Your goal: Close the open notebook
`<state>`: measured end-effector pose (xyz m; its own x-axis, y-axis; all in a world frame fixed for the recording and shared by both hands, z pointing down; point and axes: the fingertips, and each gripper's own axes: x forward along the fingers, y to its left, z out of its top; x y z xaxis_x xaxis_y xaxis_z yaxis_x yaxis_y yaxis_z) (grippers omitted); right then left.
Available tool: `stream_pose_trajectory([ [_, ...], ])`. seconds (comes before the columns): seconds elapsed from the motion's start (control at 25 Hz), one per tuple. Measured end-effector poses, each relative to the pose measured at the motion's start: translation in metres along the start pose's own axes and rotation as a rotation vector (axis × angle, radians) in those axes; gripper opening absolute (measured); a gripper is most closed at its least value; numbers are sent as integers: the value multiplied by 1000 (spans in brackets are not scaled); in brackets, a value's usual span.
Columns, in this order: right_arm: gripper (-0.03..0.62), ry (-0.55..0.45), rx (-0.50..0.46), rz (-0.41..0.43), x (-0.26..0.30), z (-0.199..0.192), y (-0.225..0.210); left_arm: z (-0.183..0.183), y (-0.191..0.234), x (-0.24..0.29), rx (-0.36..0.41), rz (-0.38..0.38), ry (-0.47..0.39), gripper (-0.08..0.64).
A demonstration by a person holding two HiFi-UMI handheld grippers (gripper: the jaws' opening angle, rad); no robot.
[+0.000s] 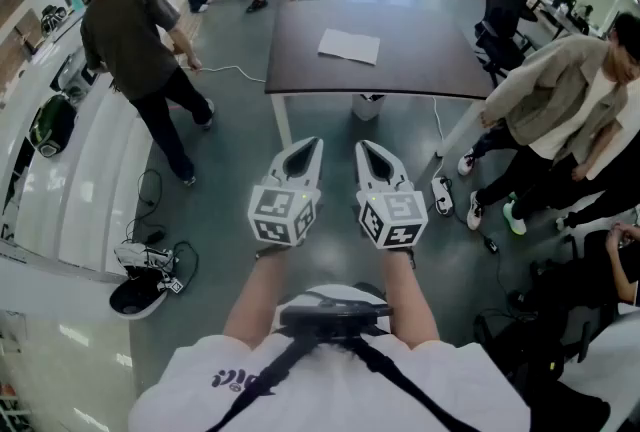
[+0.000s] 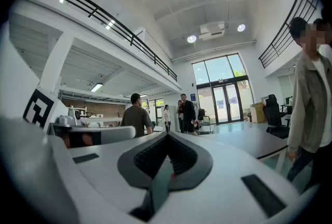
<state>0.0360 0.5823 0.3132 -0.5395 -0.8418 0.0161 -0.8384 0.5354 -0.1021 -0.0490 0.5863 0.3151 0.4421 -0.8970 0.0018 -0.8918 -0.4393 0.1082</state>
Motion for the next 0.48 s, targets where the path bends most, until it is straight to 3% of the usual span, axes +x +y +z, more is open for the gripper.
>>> stream_pose_trajectory([
  [0.48,2,26,28,23,55,-9,-5,-10,36,31,-35,-4,13,9],
])
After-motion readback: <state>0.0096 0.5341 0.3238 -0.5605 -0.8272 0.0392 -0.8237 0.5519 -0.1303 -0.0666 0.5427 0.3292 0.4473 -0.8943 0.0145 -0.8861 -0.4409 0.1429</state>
